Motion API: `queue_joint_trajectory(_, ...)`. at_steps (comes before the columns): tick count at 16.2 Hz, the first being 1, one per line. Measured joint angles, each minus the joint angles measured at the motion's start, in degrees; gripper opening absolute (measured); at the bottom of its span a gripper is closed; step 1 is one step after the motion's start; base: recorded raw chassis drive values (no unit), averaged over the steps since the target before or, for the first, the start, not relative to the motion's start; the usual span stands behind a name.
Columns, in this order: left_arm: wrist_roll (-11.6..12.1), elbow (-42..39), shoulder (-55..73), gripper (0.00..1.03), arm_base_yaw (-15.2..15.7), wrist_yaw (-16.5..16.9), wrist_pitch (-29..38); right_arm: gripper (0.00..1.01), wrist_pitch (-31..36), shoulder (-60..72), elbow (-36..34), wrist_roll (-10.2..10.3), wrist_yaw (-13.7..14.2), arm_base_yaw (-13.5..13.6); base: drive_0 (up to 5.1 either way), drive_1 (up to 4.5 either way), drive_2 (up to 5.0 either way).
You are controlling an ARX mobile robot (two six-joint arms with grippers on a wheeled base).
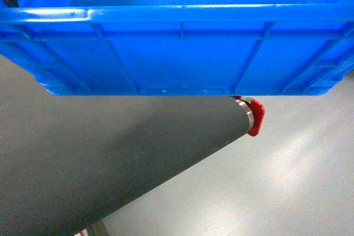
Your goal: Place box next to blue box on left shelf
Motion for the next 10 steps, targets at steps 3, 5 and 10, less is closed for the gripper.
queue_joint_trajectory(3, 0.00, 0.00, 0.00, 0.20, 0.00, -0.02, 0.00, 0.21, 0.02, 0.00, 0.00, 0.00, 0.02, 0.00, -1.5, -1.53, -1.5)
queue_joint_trajectory(5, 0.00, 0.00, 0.00, 0.20, 0.00, -0.02, 0.00, 0.21, 0.00, 0.00, 0.00, 0.00, 0.00, 0.00, -1.6, -1.62, -1.6)
queue_joint_trajectory(10, 0.00, 0.00, 0.00, 0.20, 0.00, 0.00, 0.00, 0.21, 0.02, 0.00, 0.00, 0.00, 0.02, 0.00, -1.5, -1.50, -1.5)
